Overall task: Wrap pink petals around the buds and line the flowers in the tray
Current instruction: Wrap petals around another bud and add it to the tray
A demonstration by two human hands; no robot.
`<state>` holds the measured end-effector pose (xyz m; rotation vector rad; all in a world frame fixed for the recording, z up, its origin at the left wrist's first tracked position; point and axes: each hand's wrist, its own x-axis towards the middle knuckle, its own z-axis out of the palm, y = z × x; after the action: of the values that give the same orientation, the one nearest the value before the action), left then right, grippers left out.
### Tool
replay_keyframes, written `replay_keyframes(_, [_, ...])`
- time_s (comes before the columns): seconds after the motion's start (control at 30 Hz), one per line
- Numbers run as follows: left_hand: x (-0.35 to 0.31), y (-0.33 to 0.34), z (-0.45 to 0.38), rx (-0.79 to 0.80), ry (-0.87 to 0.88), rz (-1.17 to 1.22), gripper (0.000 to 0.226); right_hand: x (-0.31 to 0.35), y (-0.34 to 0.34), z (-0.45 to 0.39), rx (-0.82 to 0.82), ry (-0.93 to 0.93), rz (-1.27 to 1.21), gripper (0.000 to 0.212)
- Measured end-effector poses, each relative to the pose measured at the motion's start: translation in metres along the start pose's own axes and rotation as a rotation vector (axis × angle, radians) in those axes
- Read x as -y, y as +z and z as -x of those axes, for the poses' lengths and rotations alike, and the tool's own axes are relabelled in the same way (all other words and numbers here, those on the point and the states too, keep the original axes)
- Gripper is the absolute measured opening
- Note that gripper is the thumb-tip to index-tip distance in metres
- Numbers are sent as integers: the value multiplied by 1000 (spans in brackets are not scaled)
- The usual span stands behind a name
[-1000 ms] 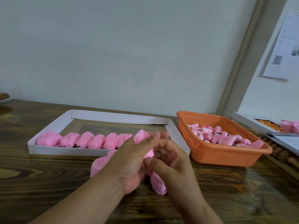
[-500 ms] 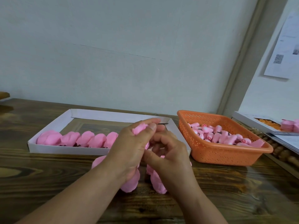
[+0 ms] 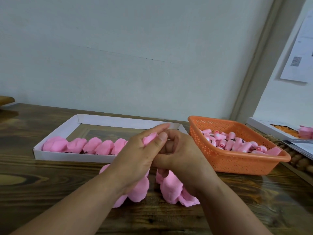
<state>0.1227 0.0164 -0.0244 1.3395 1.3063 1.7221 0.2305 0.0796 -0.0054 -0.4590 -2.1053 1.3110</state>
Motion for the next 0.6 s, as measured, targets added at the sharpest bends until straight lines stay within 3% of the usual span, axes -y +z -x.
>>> replay_keyframes(0.13, [7, -2, 1, -16, -50, -15, 60, -1, -2, -1, 56, -24, 67, 34])
replay_keyframes(0.3, [11, -5, 2, -20, -79, -231, 96, -1, -5, 2, 106, -130, 153, 21])
replay_keyframes(0.43, [11, -7, 1, 42, -44, -317, 92, 2, -17, 3, 267, -5, 57, 23])
replay_keyframes(0.53, [21, -6, 1, 81, 31, -378, 75, 5, -23, -3, 305, 46, 76, 21])
replay_keyframes(0.6, [24, -5, -3, 101, 13, -318, 89, 7, -24, -6, 296, 45, 132, 20])
